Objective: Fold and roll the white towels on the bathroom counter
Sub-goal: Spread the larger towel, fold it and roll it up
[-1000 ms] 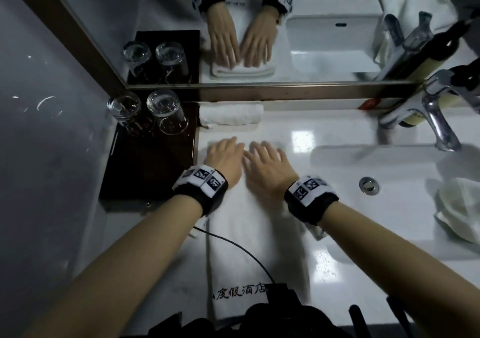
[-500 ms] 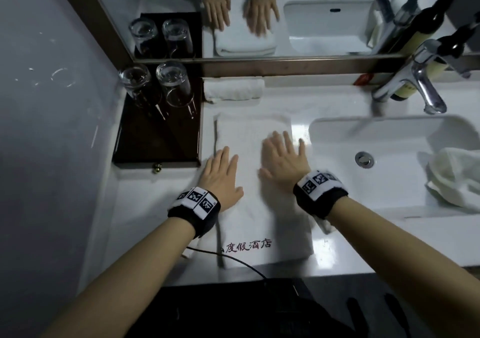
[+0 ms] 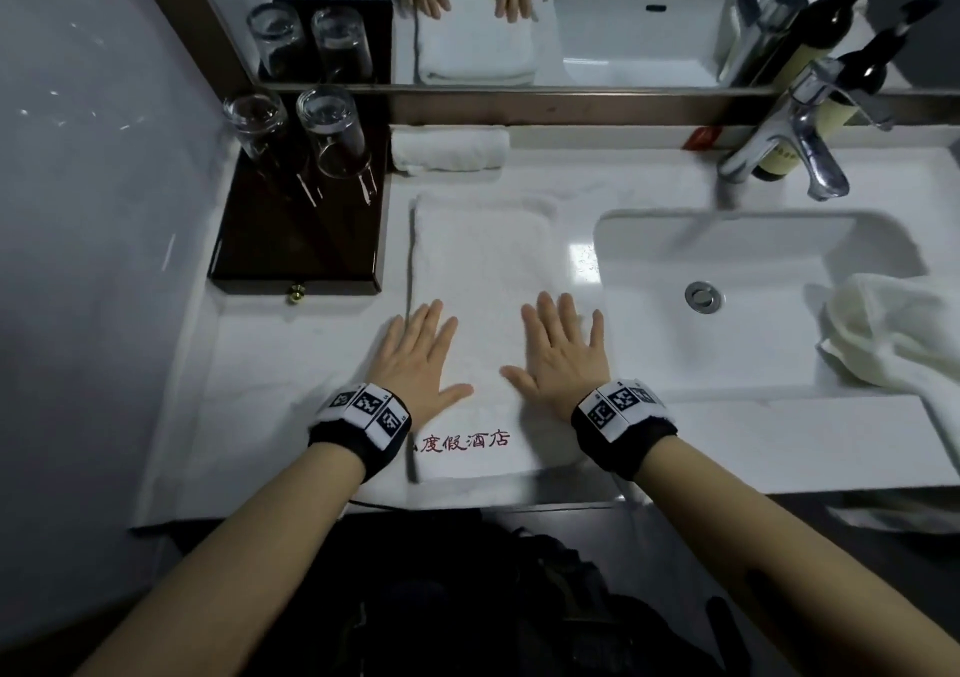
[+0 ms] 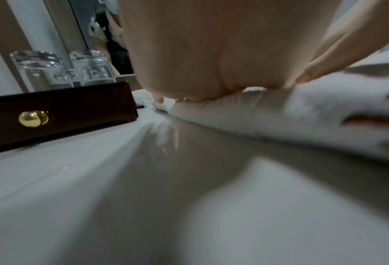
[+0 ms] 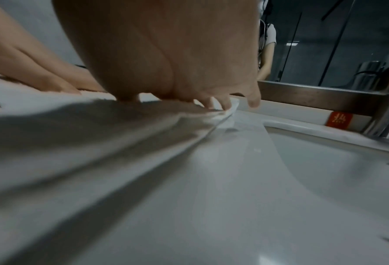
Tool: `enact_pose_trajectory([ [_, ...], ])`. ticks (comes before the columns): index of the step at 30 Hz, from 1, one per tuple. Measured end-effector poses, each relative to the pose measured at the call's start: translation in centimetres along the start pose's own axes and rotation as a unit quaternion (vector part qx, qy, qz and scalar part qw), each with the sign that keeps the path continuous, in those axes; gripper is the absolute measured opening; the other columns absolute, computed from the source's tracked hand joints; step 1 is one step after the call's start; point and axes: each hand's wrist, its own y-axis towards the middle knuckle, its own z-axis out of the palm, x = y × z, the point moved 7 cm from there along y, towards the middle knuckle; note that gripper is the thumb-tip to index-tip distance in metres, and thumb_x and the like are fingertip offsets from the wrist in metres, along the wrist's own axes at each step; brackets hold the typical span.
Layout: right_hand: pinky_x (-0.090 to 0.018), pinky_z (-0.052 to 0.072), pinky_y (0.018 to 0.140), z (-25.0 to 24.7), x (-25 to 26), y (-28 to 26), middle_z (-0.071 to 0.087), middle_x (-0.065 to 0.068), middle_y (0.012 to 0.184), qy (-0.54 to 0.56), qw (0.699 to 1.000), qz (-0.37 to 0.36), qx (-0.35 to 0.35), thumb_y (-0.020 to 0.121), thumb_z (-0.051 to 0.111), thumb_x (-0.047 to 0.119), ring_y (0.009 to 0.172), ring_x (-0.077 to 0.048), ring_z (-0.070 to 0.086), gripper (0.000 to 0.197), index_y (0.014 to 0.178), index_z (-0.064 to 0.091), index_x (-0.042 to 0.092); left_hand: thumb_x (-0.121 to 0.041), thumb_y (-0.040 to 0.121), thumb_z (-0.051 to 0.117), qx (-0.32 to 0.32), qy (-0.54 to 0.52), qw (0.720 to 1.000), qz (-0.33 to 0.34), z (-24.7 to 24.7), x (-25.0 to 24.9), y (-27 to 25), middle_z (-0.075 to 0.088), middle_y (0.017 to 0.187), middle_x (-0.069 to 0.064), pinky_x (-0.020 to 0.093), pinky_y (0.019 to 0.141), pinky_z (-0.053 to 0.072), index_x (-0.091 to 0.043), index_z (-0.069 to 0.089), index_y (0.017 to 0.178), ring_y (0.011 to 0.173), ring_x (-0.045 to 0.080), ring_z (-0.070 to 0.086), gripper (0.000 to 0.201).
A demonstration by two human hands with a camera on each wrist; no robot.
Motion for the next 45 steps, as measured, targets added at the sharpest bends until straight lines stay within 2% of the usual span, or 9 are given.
enact_pose_trajectory([
  [6, -0.056, -0.005, 0.114, 0.8, 3.5, -5.9, -0.006, -0.009, 0.159, 0.017, 0.987, -0.159, -0.033, 0.092, 0.038, 0.05, 0.146, -0.032, -0.008, 0.075, 0.15, 0.003, 0.018, -0.045, 0.095, 0.034, -0.027, -0.013, 0.999, 0.029, -0.3, -4.5, -3.6, -0.014, 0.158, 0.007, 0.046, 0.117, -0.007, -0.018, 0.001, 0.149, 0.145, 0.024, -0.012, 0.069],
  [15, -0.057, -0.006, 0.114, 3.7, 1.0, -9.0, -0.015, -0.002, 0.159, -0.002, 0.991, -0.136, 0.002, 0.096, 0.023, 0.051, 0.145, -0.029, -0.017, 0.067, 0.149, -0.007, 0.024, -0.058, 0.093, 0.025, -0.018, -0.017, 1.0, -0.016, 3.8, -5.5, -8.7, -0.024, 0.154, 0.011, 0.041, 0.118, -0.009, -0.015, -0.013, 0.148, 0.144, 0.026, -0.019, 0.08],
  [22, -0.053, -0.005, 0.115, 4.9, 1.7, -11.9, -0.008, -0.008, 0.159, -0.019, 0.981, -0.193, -0.022, 0.094, 0.037, 0.051, 0.146, -0.03, -0.01, 0.078, 0.15, 0.001, 0.01, -0.067, 0.087, 0.027, -0.033, -0.013, 0.999, -0.037, 4.6, -5.6, -8.9, -0.036, 0.147, 0.009, 0.042, 0.114, -0.015, -0.016, -0.015, 0.147, 0.142, 0.027, -0.023, 0.09],
  [24, -0.049, -0.002, 0.117, 5.0, 1.4, -12.6, -0.004, -0.009, 0.159, -0.007, 0.98, -0.198, -0.018, 0.091, 0.047, 0.048, 0.146, -0.03, -0.005, 0.083, 0.15, 0.004, 0.009, -0.066, 0.087, 0.031, -0.045, -0.014, 0.998, -0.041, 4.0, -5.8, -9.2, -0.022, 0.155, 0.01, 0.046, 0.115, -0.01, -0.015, -0.007, 0.149, 0.145, 0.026, -0.014, 0.089],
  [26, -0.046, 0.01, 0.117, 4.3, 1.3, -13.1, 0.013, -0.011, 0.158, -0.013, 0.978, -0.204, -0.04, 0.087, 0.058, 0.039, 0.146, -0.03, 0.012, 0.08, 0.148, 0.018, 0.008, -0.059, 0.084, 0.049, -0.082, -0.009, 0.996, -0.023, 2.7, -6.5, -9.7, 0.019, 0.155, 0.013, 0.047, 0.116, 0.013, -0.011, 0.024, 0.146, 0.143, 0.029, 0.019, 0.082],
  [29, -0.038, 0.045, 0.102, 2.5, 1.3, -13.7, 0.059, -0.006, 0.131, -0.066, 0.969, -0.204, -0.12, 0.064, 0.08, 0.033, 0.12, -0.023, 0.057, 0.065, 0.122, 0.061, 0.01, -0.042, 0.063, 0.08, -0.164, -0.014, 0.986, 0.032, 1.1, -8.4, -11.1, 0.063, 0.114, 0.007, 0.037, 0.089, 0.05, -0.009, 0.063, 0.115, 0.102, 0.026, 0.062, 0.064],
  [37, -0.022, 0.051, 0.066, 0.7, 2.3, -14.2, 0.068, -0.001, 0.09, -0.03, 0.959, -0.218, -0.179, 0.046, 0.085, 0.017, 0.074, -0.019, 0.063, 0.043, 0.085, 0.067, 0.012, -0.012, 0.053, 0.085, -0.127, -0.061, 0.987, 0.077, 0.6, -8.7, -12.0, 0.063, 0.112, 0.006, 0.03, 0.081, 0.054, -0.012, 0.066, 0.104, 0.097, 0.025, 0.063, 0.054],
  [40, -0.023, 0.049, 0.06, 0.3, 2.5, -14.2, 0.066, -0.001, 0.086, -0.023, 0.965, -0.205, -0.162, 0.044, 0.086, 0.017, 0.071, -0.019, 0.062, 0.043, 0.081, 0.066, 0.012, -0.021, 0.08, 0.067, -0.065, -0.08, 0.991, 0.091, 1.3, -8.2, -11.5, 0.047, 0.126, 0.0, 0.028, 0.097, 0.04, -0.019, 0.051, 0.125, 0.115, 0.019, 0.046, 0.048],
  [45, -0.029, 0.048, 0.063, 1.0, 2.2, -14.2, 0.063, -0.006, 0.092, 0.028, 0.978, -0.178, -0.108, 0.055, 0.077, 0.009, 0.08, -0.026, 0.059, 0.036, 0.087, 0.061, 0.008, -0.025, 0.09, 0.052, -0.052, -0.146, 0.985, 0.077, 1.1, -6.7, -10.6, 0.057, 0.121, -0.007, 0.031, 0.088, 0.044, -0.027, 0.057, 0.119, 0.111, 0.017, 0.053, 0.03],
])
